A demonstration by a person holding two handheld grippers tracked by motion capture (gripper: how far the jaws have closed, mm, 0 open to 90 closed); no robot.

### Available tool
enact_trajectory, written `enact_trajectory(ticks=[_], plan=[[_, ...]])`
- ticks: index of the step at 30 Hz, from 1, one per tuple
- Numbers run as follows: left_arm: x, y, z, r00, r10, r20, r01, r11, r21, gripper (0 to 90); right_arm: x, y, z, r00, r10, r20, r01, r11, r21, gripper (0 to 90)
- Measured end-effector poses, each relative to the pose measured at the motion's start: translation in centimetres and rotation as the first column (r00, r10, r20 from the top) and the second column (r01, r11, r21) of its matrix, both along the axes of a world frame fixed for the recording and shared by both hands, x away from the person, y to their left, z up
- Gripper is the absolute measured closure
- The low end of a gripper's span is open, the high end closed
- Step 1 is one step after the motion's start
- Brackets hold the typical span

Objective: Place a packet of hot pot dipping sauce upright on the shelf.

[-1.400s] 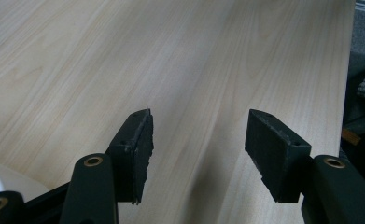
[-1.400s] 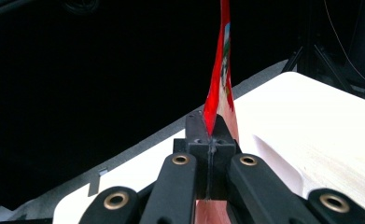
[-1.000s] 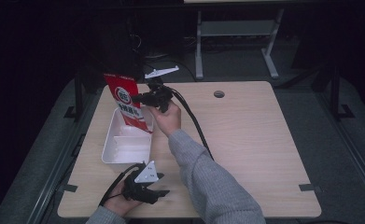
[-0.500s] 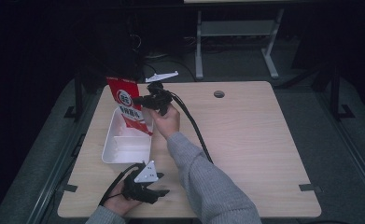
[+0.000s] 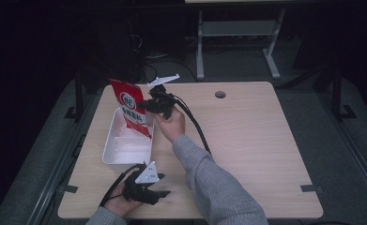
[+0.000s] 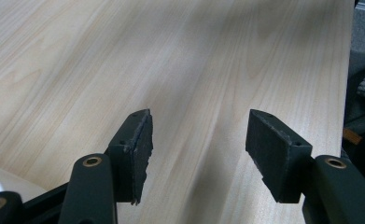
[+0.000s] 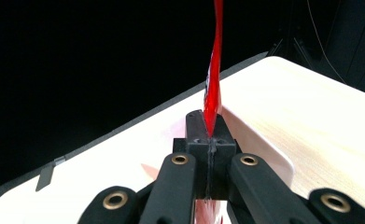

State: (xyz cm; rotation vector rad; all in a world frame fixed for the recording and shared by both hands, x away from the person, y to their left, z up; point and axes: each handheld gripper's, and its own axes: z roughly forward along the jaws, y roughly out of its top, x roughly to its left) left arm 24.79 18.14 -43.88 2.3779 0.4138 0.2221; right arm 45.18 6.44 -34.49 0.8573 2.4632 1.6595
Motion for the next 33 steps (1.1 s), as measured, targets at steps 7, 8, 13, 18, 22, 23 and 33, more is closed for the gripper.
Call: enact_trajectory(ticks=[7, 8, 13, 18, 22, 23, 33], plan=[[0.0, 0.0, 0.0, 1.0000, 0.003, -0.002, -0.003, 1.0000, -0.002, 40.2, -0.4, -0.1, -0.2, 0.9992, 0.041, -0.004, -0.041, 0.999, -0.027, 89.6], [0.0, 0.0, 0.0, 1.0000, 0.003, -0.001, -0.003, 1.0000, -0.003, 40.2, -0.5, -0.2, -0.3, 0.9990, 0.045, -0.006, -0.045, 0.998, -0.037, 89.6], [0.0, 0.0, 0.0, 1.0000, 0.002, -0.004, -0.002, 1.0000, 0.000, 39.9, -0.7, -0.4, -0.4, 0.9988, 0.047, -0.011, -0.047, 0.998, -0.050, 89.4], [0.1, 0.0, 0.0, 1.0000, -0.002, -0.003, 0.002, 1.0000, 0.008, 39.6, -0.9, -0.8, -0.7, 0.9983, 0.055, -0.018, -0.056, 0.996, -0.065, 89.3], [0.1, -0.1, -0.1, 1.0000, -0.005, -0.002, 0.005, 0.9999, 0.012, 39.5, -0.9, -1.0, -0.9, 0.9976, 0.062, -0.033, -0.064, 0.996, -0.066, 89.2], [0.1, -0.1, -0.1, 1.0000, -0.005, -0.002, 0.005, 0.9999, 0.012, 39.5, -1.0, -1.0, -1.0, 0.9973, 0.065, -0.035, -0.068, 0.996, -0.066, 89.3], [0.1, -0.1, -0.1, 1.0000, -0.006, -0.001, 0.006, 0.9999, 0.014, 39.3, -0.9, -1.1, -1.4, 0.9951, 0.077, -0.063, -0.080, 0.995, -0.058, 89.1]])
